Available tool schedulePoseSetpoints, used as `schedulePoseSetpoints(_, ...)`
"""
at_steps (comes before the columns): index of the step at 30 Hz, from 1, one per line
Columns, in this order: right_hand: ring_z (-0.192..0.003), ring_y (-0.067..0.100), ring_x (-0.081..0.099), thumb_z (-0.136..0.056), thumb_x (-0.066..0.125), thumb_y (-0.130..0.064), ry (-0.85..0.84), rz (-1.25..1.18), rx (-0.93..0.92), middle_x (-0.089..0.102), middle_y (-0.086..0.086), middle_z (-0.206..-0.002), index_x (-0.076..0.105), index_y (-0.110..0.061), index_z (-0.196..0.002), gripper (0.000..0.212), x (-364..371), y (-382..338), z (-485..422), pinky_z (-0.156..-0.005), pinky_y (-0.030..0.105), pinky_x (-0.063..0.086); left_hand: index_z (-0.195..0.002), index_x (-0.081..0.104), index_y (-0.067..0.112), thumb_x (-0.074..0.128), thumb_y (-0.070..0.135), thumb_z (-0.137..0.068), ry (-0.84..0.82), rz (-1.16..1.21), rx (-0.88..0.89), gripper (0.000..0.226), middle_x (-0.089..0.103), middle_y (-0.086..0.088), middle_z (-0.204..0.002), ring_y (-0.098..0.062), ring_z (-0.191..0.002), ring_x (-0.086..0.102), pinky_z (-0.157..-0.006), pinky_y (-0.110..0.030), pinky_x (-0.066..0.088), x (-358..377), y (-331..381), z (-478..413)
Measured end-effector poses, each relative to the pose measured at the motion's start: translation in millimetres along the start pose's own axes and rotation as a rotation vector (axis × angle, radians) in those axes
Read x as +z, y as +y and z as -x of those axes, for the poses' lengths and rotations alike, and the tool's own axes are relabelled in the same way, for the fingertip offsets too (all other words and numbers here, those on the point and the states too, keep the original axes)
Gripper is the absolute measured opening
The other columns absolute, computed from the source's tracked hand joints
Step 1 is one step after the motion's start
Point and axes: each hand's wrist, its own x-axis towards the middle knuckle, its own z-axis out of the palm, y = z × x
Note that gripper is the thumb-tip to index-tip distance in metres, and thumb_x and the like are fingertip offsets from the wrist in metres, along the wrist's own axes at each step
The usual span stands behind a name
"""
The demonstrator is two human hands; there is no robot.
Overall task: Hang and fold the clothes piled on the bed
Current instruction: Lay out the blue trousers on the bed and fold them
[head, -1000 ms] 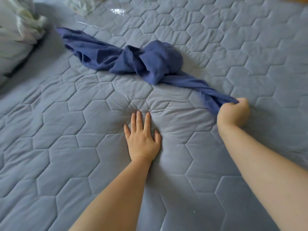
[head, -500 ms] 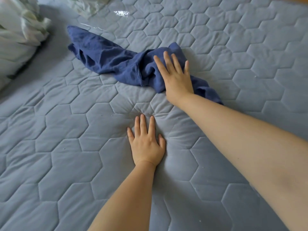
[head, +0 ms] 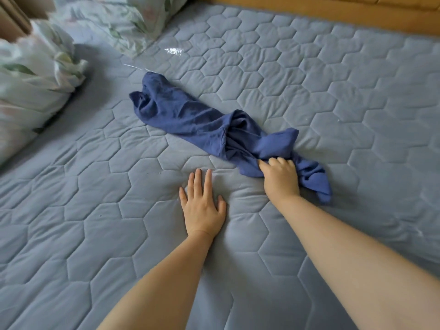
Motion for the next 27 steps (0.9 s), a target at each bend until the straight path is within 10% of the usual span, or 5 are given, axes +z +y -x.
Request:
schedulePoseSetpoints(12,-0.045,0.028,0.054,-0.063,0.033,-0.012,-0.209,0.059,0.064,0.053,0.004,-0.048,0.061,-0.016,-0.051,0.03,-81,35,167,-0.045,0.031,0.04,-0.132,0.055,0.022,0.035,0.026,-0.084,-0.106,-0.299,0.596,0.052,0.05,-0.012,-0.141,-0.034,-0.133,0.041,-0.098,-0.063,0.035,-21,84,36)
schedulePoseSetpoints(16,-0.05,0.025,0.059,-0.05,0.072,-0.012,-0.392,0.083,0.156,0.06,0.004,-0.052,0.064,-0.02,-0.053,0.011,-121,49,207,-0.045,0.032,0.043,-0.117,0.06,0.016,0.046,0.022,-0.094,-0.384,-0.437,0.773,0.029,0.044,-0.008,-0.145,-0.029,-0.138,0.033,-0.11,-0.043,0.023,-38,144,47)
schedulePoseSetpoints(20,-0.1,0.032,0.062,-0.085,0.053,-0.012,-0.412,-0.132,0.518,0.068,0.01,-0.102,0.062,-0.017,-0.097,0.016,-176,68,223,-0.071,0.033,0.043,-0.114,0.058,0.011,0.054,0.021,-0.091,-0.668,-0.231,0.625,0.025,0.062,-0.011,-0.113,-0.031,-0.105,0.056,-0.081,-0.036,0.042,-70,206,67)
schedulePoseSetpoints(25,-0.099,0.035,0.059,-0.087,0.047,-0.005,-0.078,-0.615,0.876,0.063,0.012,-0.09,0.062,-0.018,-0.083,0.02,-243,120,229,-0.069,0.028,0.034,-0.112,0.064,0.003,0.059,0.006,-0.085,-1.219,0.442,0.355,0.028,0.068,-0.013,-0.108,-0.022,-0.096,0.061,-0.084,-0.03,0.047,-118,251,64)
schedulePoseSetpoints(27,-0.103,0.033,0.058,-0.089,0.049,-0.01,0.018,-0.604,0.893,0.062,0.01,-0.096,0.062,-0.016,-0.1,0.018,-259,140,232,-0.071,0.028,0.036,-0.116,0.063,0.01,0.062,0.008,-0.087,-1.058,0.581,0.327,0.029,0.067,-0.008,-0.11,-0.022,-0.102,0.063,-0.087,-0.029,0.048,-131,266,63)
